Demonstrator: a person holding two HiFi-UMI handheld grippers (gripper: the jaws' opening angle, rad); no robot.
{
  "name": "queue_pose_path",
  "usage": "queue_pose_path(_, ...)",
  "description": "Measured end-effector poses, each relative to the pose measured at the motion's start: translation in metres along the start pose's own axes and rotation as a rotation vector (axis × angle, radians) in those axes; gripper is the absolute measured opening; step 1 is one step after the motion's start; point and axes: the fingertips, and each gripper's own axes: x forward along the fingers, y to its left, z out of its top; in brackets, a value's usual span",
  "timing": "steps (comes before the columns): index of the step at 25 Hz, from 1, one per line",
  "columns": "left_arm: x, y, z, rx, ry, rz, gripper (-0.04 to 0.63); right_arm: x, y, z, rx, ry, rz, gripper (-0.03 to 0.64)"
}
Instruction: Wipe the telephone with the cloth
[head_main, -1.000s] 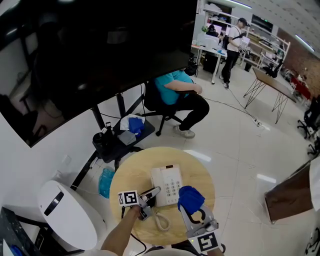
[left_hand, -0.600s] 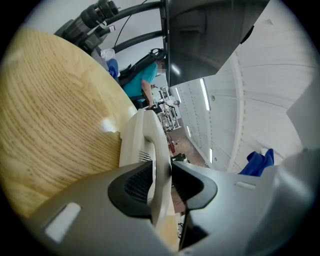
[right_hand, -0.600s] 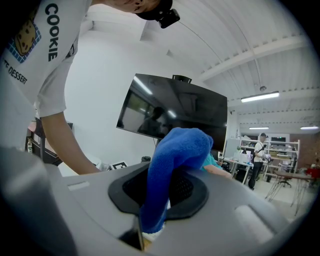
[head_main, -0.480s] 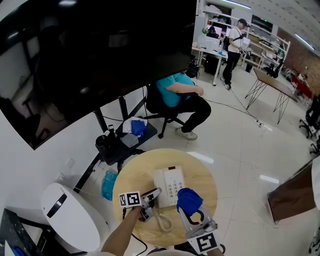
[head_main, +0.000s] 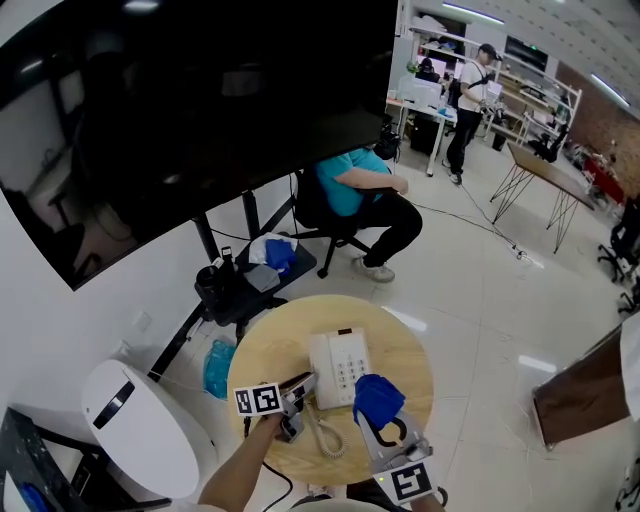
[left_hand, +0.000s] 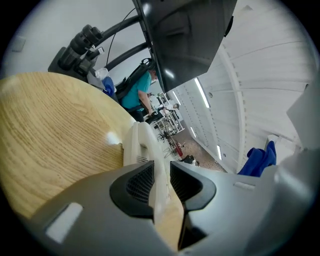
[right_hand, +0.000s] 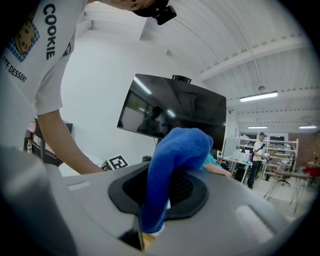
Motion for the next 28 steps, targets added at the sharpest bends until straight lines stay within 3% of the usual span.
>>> queue_pose_path(6,-0.02,-0.032,0.003,0.083,-0.037,-0.026,0.014,-0.006,0.014,0.005,-0.008,-0.005,0.002,0.061)
queue_pose_path(13,-0.051,-0.11,0.017,0.187,-0.145,-0.124,0.0,-0.017,0.025,0.018,-0.023,-0.012,-0.002,0.061)
queue_pose_path(19,-0.074,-0.167,0.016,0.231,-0.217,-0.184,0.0,-0.028,0.03,0.027,-0.018,-0.025,0.009,0.061)
queue_pose_path(23,-0.087,-0.198,0.007,0.303,-0.256,-0.177,0.0,-0.04,0.032,0.032,-0.001,-0.037,0.021,0.061)
queue_pose_path(28,-0.107,-0.237,-0.015,0.435,-0.273,-0.098,0.0,-0.061,0.037,0.035,0.033,-0.052,0.046,0.061)
